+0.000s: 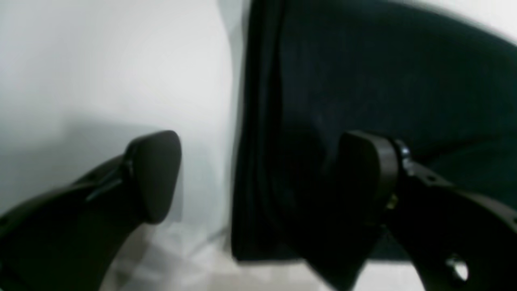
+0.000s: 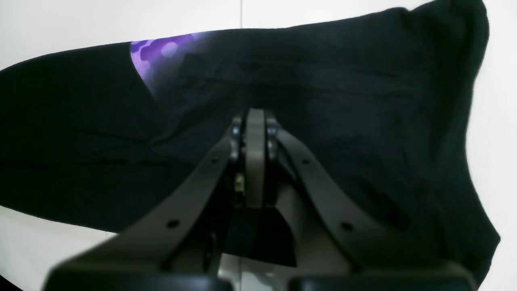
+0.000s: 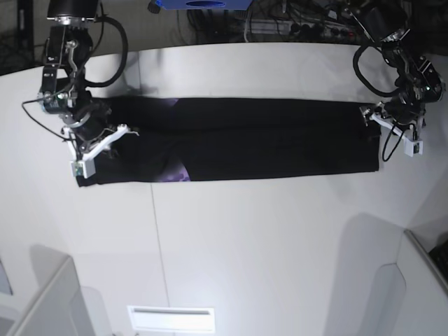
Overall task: Fold the T-shirt properly
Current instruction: 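Fold the strip ends inward toward each other with both grippers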
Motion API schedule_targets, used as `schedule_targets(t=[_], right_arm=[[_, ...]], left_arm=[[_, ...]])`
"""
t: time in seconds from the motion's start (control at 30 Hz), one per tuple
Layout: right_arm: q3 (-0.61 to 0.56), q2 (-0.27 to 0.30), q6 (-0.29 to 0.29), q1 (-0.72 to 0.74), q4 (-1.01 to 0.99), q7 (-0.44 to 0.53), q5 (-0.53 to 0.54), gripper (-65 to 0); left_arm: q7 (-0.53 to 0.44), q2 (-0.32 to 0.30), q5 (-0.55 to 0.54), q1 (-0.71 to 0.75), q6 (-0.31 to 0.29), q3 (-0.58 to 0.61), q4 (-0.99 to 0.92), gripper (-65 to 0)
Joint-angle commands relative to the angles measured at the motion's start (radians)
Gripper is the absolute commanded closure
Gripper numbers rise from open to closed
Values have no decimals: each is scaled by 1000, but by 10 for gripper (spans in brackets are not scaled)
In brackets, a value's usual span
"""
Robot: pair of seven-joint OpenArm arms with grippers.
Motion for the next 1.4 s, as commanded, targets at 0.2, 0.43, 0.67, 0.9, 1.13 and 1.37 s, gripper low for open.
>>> schedule_targets(t=[0.2, 0.43, 0.67, 0.9, 1.13, 1.37], right_arm=[[8, 9, 2, -17, 21, 24, 8, 0], [12, 9, 2, -44, 24, 26, 8, 0], [6, 9, 2, -47, 24, 26, 11, 0], [8, 9, 2, -47, 24, 26, 12, 0], [12, 3, 2, -45, 22, 26, 14, 0], [14, -5, 2, -44, 18, 26, 11, 0]], left_arm=[[14, -11, -2, -4, -1, 63, -52, -426], [14, -11, -6, -4, 43, 55, -41, 0], [14, -8, -3, 10, 117, 55, 126, 0], [17, -3, -3, 87, 164, 118, 342, 0], [17, 7, -2, 148, 166, 289, 454, 0], [20, 72, -2, 141, 221, 441, 485, 0]])
